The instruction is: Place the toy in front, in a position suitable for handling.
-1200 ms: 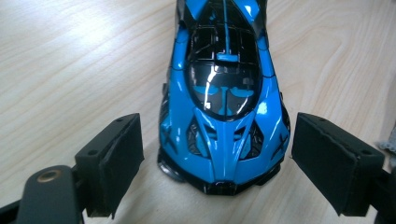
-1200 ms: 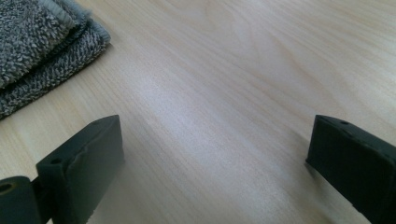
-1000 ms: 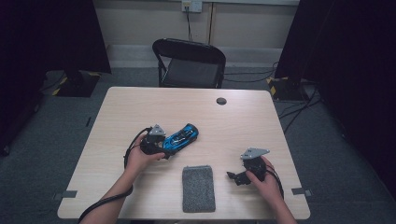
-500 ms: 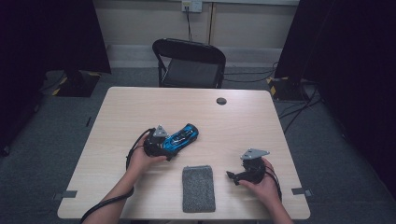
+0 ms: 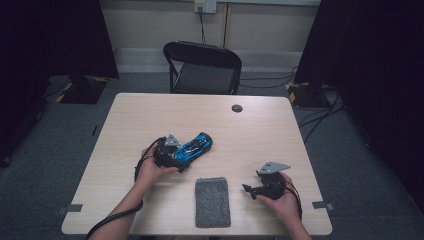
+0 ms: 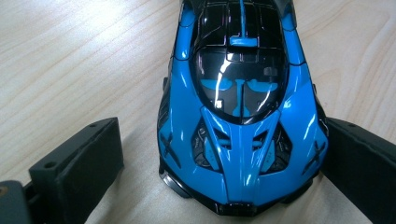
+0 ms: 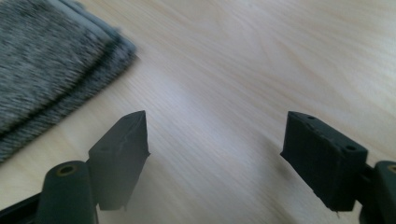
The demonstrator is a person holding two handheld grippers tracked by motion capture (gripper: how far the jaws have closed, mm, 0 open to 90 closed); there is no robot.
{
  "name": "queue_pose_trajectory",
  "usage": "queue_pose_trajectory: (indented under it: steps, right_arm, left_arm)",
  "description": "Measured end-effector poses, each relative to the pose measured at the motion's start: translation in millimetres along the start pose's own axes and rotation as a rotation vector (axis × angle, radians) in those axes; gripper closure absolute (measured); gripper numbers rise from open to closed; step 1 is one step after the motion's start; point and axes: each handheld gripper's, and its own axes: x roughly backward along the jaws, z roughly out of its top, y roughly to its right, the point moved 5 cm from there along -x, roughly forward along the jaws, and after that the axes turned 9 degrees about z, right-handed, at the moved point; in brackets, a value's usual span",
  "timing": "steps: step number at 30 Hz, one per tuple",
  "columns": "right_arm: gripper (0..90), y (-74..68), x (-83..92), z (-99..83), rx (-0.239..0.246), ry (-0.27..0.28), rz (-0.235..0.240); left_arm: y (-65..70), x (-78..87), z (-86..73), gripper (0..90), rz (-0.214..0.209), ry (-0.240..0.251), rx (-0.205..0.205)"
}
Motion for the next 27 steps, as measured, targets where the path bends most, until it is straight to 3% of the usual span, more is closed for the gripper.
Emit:
queue_pose_trajectory:
  steps: [3,9,17,20,27]
  right_arm:
    - [23.2,-10.3,6.6,9.7,0.001,0.051,0.032]
    - [23.7,-32.7,9.4,24.4,0.018,0.103,0.095]
    - [25.3,-67.6,-2.4,36.8,0.069,0.086,0.169]
    - [29.6,-81.2,-6.6,40.7,0.083,0.091,0.204]
    - [31.8,-111.0,-22.0,41.3,0.125,0.056,0.234]
  left_arm:
    - [0.3,3.6,-0.3,15.6,-0.014,0.031,-0.011]
    - [1.9,4.8,-0.1,21.1,-0.033,0.046,-0.023]
    - [2.6,5.4,-0.1,25.0,-0.043,0.051,-0.03]
    - [2.6,5.4,-0.1,25.0,-0.043,0.051,-0.03]
    - [3.2,5.1,0.1,25.0,-0.042,0.057,-0.021]
